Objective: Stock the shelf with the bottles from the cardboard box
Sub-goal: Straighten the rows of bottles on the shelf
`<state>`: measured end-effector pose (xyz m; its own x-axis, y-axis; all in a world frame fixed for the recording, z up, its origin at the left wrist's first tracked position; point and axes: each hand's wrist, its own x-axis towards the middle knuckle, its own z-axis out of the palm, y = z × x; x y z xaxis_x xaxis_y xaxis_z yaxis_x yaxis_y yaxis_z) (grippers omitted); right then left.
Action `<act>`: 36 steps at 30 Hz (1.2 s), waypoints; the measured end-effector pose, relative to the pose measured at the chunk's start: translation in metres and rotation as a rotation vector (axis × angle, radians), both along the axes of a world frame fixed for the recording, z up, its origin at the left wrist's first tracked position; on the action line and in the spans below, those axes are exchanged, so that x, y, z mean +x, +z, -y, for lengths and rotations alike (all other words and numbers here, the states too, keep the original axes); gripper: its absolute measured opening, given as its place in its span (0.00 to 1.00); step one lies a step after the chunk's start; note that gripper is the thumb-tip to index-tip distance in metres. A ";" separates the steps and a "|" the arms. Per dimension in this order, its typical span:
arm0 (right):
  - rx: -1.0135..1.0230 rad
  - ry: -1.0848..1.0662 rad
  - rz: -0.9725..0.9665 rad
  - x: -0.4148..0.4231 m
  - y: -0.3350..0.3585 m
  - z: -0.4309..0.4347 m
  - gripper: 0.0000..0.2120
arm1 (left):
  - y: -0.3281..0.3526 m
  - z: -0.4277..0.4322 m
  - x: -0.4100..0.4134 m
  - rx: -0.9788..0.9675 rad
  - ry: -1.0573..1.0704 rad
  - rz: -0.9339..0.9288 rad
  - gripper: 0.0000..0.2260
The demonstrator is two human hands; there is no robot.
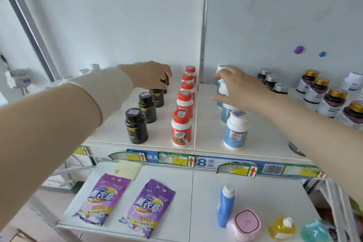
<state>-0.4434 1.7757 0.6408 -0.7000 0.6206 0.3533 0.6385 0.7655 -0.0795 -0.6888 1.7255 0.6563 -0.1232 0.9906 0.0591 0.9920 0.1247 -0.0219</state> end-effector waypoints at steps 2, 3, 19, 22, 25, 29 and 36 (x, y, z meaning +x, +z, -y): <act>0.042 0.000 0.081 -0.018 0.000 0.006 0.26 | 0.002 0.009 -0.009 -0.016 -0.015 -0.090 0.20; 0.049 -0.001 0.102 -0.026 -0.002 0.009 0.26 | 0.001 0.014 -0.015 -0.025 -0.028 -0.145 0.19; -0.666 -0.129 -0.691 -0.051 -0.081 0.064 0.34 | -0.040 -0.022 -0.006 -0.055 -0.316 0.388 0.27; -0.759 -0.107 -0.685 -0.050 -0.107 0.074 0.33 | -0.048 -0.029 -0.002 -0.083 -0.303 0.404 0.28; -0.713 -0.105 -0.652 -0.057 -0.122 0.076 0.26 | -0.055 -0.034 0.000 -0.101 -0.282 0.466 0.28; -0.674 -0.123 -0.695 -0.059 -0.130 0.069 0.25 | -0.058 -0.040 -0.001 -0.113 -0.276 0.462 0.27; -0.702 -0.130 -0.659 -0.052 -0.128 0.059 0.22 | -0.057 -0.045 0.001 -0.134 -0.248 0.530 0.25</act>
